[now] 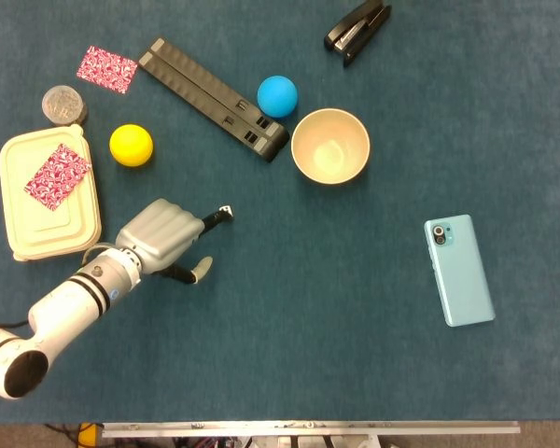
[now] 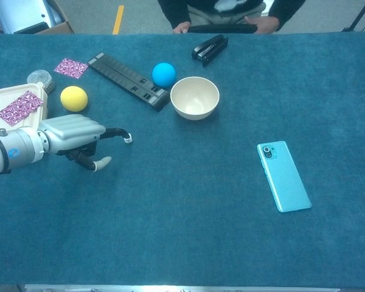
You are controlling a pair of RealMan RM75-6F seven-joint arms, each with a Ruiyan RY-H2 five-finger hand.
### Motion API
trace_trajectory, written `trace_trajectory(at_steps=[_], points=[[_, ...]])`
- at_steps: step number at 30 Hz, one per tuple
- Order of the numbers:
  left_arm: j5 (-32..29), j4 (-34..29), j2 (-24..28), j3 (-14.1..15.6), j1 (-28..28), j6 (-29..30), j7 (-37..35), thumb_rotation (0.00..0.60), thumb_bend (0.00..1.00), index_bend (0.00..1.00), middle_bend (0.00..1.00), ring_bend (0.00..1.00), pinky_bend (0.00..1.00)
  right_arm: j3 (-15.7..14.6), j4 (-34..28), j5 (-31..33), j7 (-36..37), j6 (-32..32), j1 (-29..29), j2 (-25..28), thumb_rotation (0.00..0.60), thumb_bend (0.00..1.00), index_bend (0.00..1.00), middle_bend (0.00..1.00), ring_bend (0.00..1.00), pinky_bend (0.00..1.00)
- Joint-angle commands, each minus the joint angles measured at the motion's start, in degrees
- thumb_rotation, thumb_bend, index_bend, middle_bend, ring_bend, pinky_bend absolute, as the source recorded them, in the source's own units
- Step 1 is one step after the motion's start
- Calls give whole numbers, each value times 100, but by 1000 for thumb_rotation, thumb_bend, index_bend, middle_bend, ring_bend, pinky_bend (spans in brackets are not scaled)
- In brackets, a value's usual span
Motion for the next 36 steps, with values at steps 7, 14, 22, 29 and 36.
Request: trace_trajectory(at_steps=[7,14,22,29,36], points=[[-93,63,-50,21,-40,-7,63,303,491,75,1000,1000,1000,5,13,24,30,22,-28,19,600,289,253,238,90,63],[-163,78,3,54,-28,45,83,304,491,75,1000,1000,1000,3,7,11,24,4,-18,11,600,289,253,238,90,63],[71,-129,222,39,187,456,-79,297,492,75,1000,1000,1000,7,6,-4,23,18,-20,10,600,289,253,238,91,63],[638,-425,594,-31,665,1339,-481,274,492,75,1000,991,988,13,-13,-16,19,44,-30,34,600,289,253,238,91,63],[1424,-427,902,-89,1316,2490,-1172,248,488,58,843,732,802,18,-36,-28,-7,61,-31,37,600,289,253,238,91,63]])
